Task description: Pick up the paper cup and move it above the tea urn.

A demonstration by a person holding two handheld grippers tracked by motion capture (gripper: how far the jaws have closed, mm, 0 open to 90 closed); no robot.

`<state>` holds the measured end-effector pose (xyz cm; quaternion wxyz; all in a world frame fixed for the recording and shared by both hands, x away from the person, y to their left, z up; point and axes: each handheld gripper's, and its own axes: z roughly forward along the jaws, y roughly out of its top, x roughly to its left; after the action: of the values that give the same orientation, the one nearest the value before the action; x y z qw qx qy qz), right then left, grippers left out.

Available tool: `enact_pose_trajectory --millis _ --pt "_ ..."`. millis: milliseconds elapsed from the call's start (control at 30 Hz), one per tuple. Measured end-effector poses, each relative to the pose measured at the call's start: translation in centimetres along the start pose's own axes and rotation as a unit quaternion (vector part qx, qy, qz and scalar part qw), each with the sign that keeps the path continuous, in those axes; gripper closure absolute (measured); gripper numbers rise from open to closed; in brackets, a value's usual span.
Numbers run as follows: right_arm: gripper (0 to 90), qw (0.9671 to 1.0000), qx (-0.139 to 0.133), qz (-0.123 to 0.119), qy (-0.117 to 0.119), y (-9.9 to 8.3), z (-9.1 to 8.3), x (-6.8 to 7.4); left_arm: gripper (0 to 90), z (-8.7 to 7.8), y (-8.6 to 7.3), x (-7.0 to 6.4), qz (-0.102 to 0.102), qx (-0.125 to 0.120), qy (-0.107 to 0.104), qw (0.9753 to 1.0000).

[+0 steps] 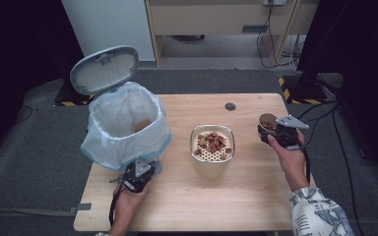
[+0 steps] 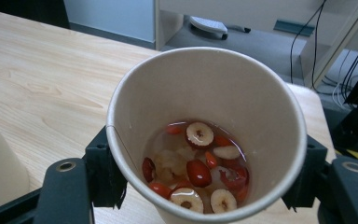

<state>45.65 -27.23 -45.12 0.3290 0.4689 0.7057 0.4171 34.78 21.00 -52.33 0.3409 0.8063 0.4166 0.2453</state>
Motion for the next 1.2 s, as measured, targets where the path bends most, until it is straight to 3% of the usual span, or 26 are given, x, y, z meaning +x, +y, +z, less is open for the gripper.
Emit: enact_pose_trajectory --millis 567,1200 --pt "32.1 0.9989 -0.009 -0.047 0.000 4.0 -1.6 -0.7 89.6 0.0 0.0 0.0 0.000 0.000 0.000 1.0000" --pt "32.6 0.9977 -0.016 -0.065 0.006 6.5 -2.3 -1.6 89.6 0.0 0.0 0.0 0.000 0.000 0.000 1.0000"
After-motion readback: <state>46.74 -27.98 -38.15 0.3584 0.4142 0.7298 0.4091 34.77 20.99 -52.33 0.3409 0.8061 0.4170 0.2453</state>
